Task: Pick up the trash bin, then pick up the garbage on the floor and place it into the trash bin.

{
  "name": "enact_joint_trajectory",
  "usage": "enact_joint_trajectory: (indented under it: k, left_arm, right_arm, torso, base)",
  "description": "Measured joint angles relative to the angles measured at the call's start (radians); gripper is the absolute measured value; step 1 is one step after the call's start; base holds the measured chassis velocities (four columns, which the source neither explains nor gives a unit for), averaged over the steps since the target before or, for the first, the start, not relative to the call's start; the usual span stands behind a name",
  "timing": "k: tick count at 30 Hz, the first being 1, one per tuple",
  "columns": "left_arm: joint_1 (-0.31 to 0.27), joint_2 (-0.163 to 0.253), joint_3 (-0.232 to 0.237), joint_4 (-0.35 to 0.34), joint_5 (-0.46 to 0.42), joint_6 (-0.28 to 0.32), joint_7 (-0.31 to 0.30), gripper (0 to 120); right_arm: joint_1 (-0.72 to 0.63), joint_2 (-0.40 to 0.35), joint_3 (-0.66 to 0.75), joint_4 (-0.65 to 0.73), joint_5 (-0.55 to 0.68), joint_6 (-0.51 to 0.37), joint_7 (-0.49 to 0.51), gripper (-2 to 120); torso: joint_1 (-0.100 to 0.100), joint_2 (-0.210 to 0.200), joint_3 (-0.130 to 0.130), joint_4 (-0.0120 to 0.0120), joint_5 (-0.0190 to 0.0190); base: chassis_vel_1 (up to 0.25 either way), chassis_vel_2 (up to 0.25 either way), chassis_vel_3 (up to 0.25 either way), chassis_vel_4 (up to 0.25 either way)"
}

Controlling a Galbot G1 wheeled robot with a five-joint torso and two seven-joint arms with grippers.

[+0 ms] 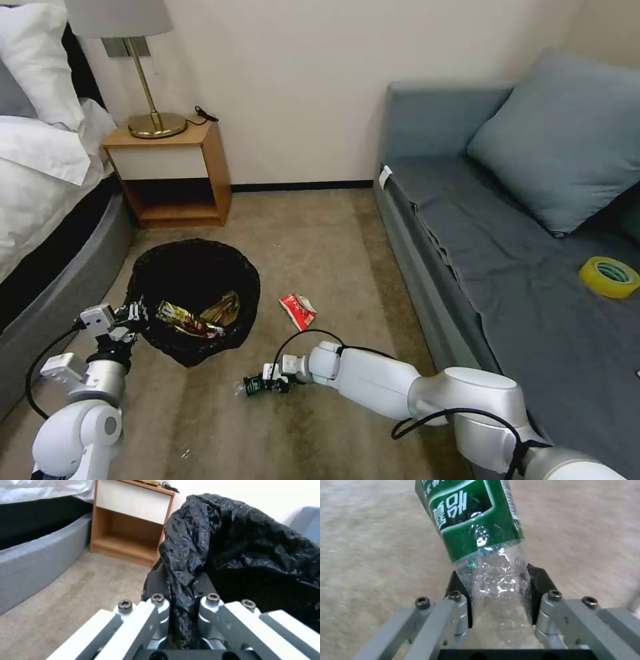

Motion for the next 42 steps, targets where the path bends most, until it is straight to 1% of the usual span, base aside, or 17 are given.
enact_joint_trajectory:
  k: [3,5,8,9,10,12,13,15,21,22,25,31,33,34,37,39,42]
  left_arm:
    - [-0.002,0.007,-0.005,0.013,-0.002,0.000,0.000,6]
    - [-0.003,0.013,-0.011,0.025,-0.009,0.000,0.000,6]
    - [-0.002,0.017,-0.015,0.030,-0.012,0.000,0.000,6]
    - [0.001,0.020,-0.016,0.038,-0.014,0.001,0.000,6]
    - [0.001,0.020,-0.016,0.038,-0.013,0.004,-0.001,6]
    - [0.001,0.020,-0.016,0.038,-0.013,0.005,-0.001,6]
    - [0.001,0.019,-0.016,0.038,-0.010,0.009,-0.003,6]
    - [0.000,0.018,-0.012,0.038,-0.003,0.012,-0.007,6]
    - [0.010,0.010,0.000,0.038,0.004,0.015,-0.007,6]
    - [0.016,0.006,0.005,0.038,0.005,0.017,-0.008,6]
    - [0.021,0.004,0.020,0.035,0.003,0.021,-0.014,6]
    - [0.022,-0.006,0.043,0.037,0.002,0.025,-0.023,6]
    - [0.029,-0.015,0.056,0.040,0.002,0.029,-0.026,6]
    - [0.029,-0.015,0.056,0.040,0.002,0.029,-0.026,6]
    - [0.032,-0.020,0.066,0.040,0.002,0.033,-0.029,6]
    - [0.032,-0.021,0.068,0.040,0.003,0.034,-0.029,6]
    - [0.031,-0.024,0.075,0.031,0.003,0.037,-0.030,6]
  right_arm:
    - [0.003,-0.040,0.023,0.056,0.021,-0.022,0.019,25]
    - [0.010,-0.090,0.048,0.133,0.050,-0.044,0.038,25]
    - [0.012,-0.127,0.071,0.180,0.068,-0.060,0.054,25]
    - [0.000,-0.203,0.134,0.264,0.086,-0.079,0.075,25]
    - [-0.006,-0.237,0.163,0.298,0.088,-0.088,0.085,25]
    - [-0.008,-0.253,0.176,0.314,0.089,-0.091,0.089,25]
    - [-0.012,-0.301,0.210,0.357,0.090,-0.096,0.098,25]
    - [-0.017,-0.354,0.268,0.408,0.080,-0.099,0.119,25]
    - [-0.020,-0.400,0.372,0.497,0.071,-0.092,0.145,25]
    - [-0.012,-0.415,0.409,0.550,0.102,-0.093,0.156,25]
    - [0.015,-0.425,0.444,0.638,0.183,-0.101,0.183,25]
    - [0.051,-0.410,0.445,0.761,0.279,-0.107,0.209,25]
    - [0.049,-0.383,0.440,0.851,0.363,-0.114,0.241,25]
    - [0.049,-0.383,0.440,0.851,0.363,-0.114,0.241,25]
    - [0.037,-0.346,0.396,0.939,0.468,-0.122,0.284,25]
    - [0.035,-0.332,0.385,0.954,0.487,-0.123,0.291,25]
    - [0.024,-0.271,0.342,0.998,0.553,-0.135,0.321,25]
  torso:
    - [0.000,0.000,0.000,0.0000,0.0001]
    - [0.000,0.000,0.000,0.0003,0.0001]
    - [0.000,0.000,0.000,0.0004,0.0002]
    - [0.000,0.000,0.000,0.0003,0.0002]
    - [0.000,0.000,0.000,0.0002,0.0003]
    - [0.000,0.000,0.000,0.0003,0.0004]
    - [0.000,0.000,0.000,0.0003,0.0004]
    - [0.000,0.000,0.000,-0.0004,0.0000]
    - [0.000,0.000,0.000,0.0000,0.0000]
    - [0.000,0.000,0.000,0.0002,0.0003]
    - [0.000,0.000,0.000,0.0002,0.0000]
    - [0.000,0.000,0.000,0.0002,-0.0001]
    - [0.000,0.000,0.000,0.0004,-0.0004]
    - [0.000,0.000,0.000,0.0004,-0.0004]
    - [0.000,0.000,0.000,0.0001,-0.0003]
    - [0.000,0.000,0.000,0.0001,-0.0001]
    - [0.000,0.000,0.000,0.0004,-0.0001]
  base:
    - [0.000,0.000,0.000,0.000]
    - [0.000,0.000,0.000,0.000]
    - [0.000,0.000,0.000,0.000]
    - [0.000,0.000,0.000,0.000]
    - [0.000,0.000,0.000,0.000]
    - [0.000,0.000,0.000,0.000]
    - [0.000,0.000,0.000,0.000]
    - [0.000,0.000,0.000,0.000]
    - [0.000,0.000,0.000,0.000]
    - [0.000,0.000,0.000,0.000]
    - [0.000,0.000,0.000,0.000]
    - [0.000,0.000,0.000,0.000]
    - [0.000,0.000,0.000,0.000]
    - [0.000,0.000,0.000,0.000]
    - [0.000,0.000,0.000,0.000]
    - [0.000,0.000,0.000,0.000]
    - [0.000,0.000,0.000,0.000]
